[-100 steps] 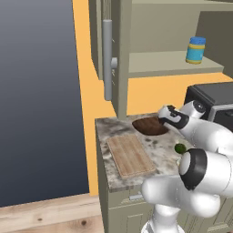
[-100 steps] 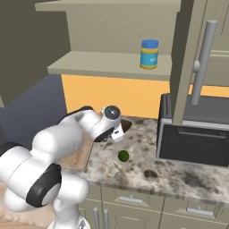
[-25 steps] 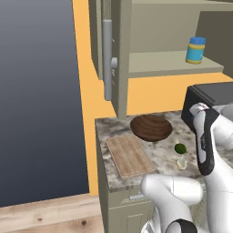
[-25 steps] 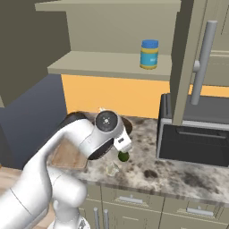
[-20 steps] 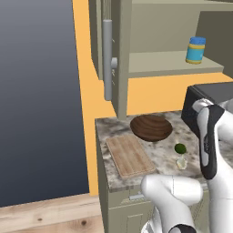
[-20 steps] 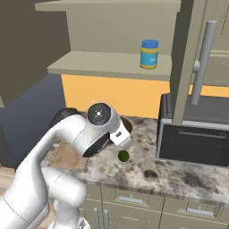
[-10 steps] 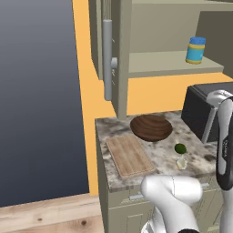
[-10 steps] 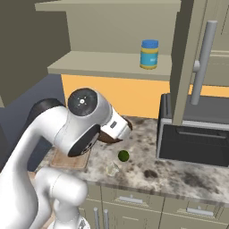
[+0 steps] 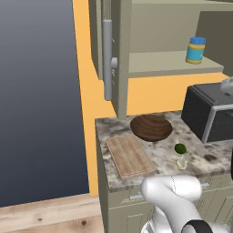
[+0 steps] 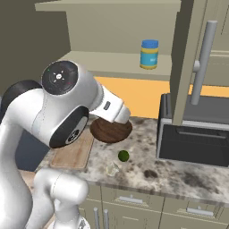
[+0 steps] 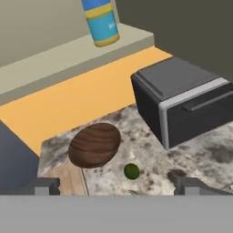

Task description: Open the cabinet. Place the bowl and condiment on the counter. Then place the lime and garlic on the cutting board.

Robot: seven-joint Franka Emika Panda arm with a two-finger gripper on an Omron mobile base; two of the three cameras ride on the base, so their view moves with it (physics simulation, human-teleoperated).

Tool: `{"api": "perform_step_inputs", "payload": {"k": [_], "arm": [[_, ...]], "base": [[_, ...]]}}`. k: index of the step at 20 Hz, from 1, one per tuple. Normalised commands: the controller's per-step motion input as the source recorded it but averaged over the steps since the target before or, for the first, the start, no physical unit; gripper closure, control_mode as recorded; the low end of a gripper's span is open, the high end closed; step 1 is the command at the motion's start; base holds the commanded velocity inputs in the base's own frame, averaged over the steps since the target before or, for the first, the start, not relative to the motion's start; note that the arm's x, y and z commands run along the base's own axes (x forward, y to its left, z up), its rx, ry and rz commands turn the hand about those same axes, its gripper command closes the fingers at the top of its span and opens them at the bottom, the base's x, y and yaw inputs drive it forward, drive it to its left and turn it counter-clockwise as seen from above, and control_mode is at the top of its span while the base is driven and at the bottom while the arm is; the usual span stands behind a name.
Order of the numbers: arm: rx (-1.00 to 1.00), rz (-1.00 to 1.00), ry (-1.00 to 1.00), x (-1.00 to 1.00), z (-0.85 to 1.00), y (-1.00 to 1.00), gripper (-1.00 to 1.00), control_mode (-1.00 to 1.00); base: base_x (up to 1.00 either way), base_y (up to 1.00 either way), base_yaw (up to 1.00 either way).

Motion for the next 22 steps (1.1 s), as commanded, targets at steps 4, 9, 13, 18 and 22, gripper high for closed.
{"api": "perform_step_inputs", "payload": {"k": [4,9,13,18,22], "arm": [[-0.09,0.02,-0.07,-0.29,0.64,0.0,-1.0,-1.0],[0.0,-0.02,-0.17,0.42,0.02,0.19,-1.0,-1.0],[0.0,-0.09,-0.27,0.99,-0.03,0.36,-1.0,-1.0],[0.0,-0.1,-0.2,0.6,0.34,0.14,-1.0,-1.0],[-0.17,0.0,0.13,0.24,0.71,-0.02,-1.0,-1.0]], "base": [[0.0,0.0,0.0],[0.0,0.0,0.0],[0.0,0.0,0.0],[0.0,0.0,0.0],[0.0,0.0,0.0]]}}
